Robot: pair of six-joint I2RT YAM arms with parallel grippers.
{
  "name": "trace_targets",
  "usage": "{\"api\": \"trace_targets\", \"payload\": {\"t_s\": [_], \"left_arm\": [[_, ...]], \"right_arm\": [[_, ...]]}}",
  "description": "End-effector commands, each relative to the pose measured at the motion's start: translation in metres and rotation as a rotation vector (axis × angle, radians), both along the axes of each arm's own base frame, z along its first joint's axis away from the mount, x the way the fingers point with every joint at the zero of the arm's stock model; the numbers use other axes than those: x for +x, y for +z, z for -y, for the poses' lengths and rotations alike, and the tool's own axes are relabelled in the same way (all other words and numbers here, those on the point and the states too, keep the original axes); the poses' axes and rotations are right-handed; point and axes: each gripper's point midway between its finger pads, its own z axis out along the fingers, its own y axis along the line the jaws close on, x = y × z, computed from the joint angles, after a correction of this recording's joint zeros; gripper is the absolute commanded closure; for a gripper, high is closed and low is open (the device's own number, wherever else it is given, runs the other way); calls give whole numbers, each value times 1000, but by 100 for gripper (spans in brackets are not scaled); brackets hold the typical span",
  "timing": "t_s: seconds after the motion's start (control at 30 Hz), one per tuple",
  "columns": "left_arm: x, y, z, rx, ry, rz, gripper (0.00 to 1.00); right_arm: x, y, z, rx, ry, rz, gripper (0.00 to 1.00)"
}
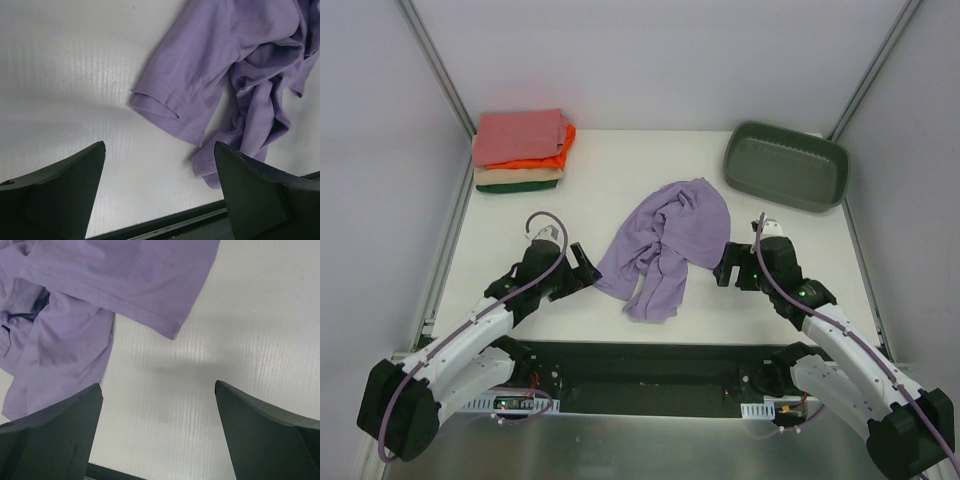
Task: Fold and stack the t-shirts
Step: Move the tshirt to the center of the board, then flatten out the tshirt
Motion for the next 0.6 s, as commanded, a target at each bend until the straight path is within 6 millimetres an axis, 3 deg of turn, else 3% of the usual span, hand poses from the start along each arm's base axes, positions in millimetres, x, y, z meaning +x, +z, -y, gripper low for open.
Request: {"api": "trace_targets", "payload": {"t_s": [0.0,0.17,0.3,0.47,0.57], "left_arm": [[19,7,23,-72,-30,4,14],[33,-17,26,-10,-26,-57,38],[43,-33,23,53,-3,-102,45],[45,-50,28,79,-28,-169,62],[44,-53,35,65,-60,-192,83]], "right_arm": [[8,12,-8,71,-18,53,4],[5,-2,-6,55,-31,17,4],[3,-9,-2,32,-35,-1,4],[4,-21,5,-16,-55,-22,4],[5,-29,5,-36,-51,-50,4]]}}
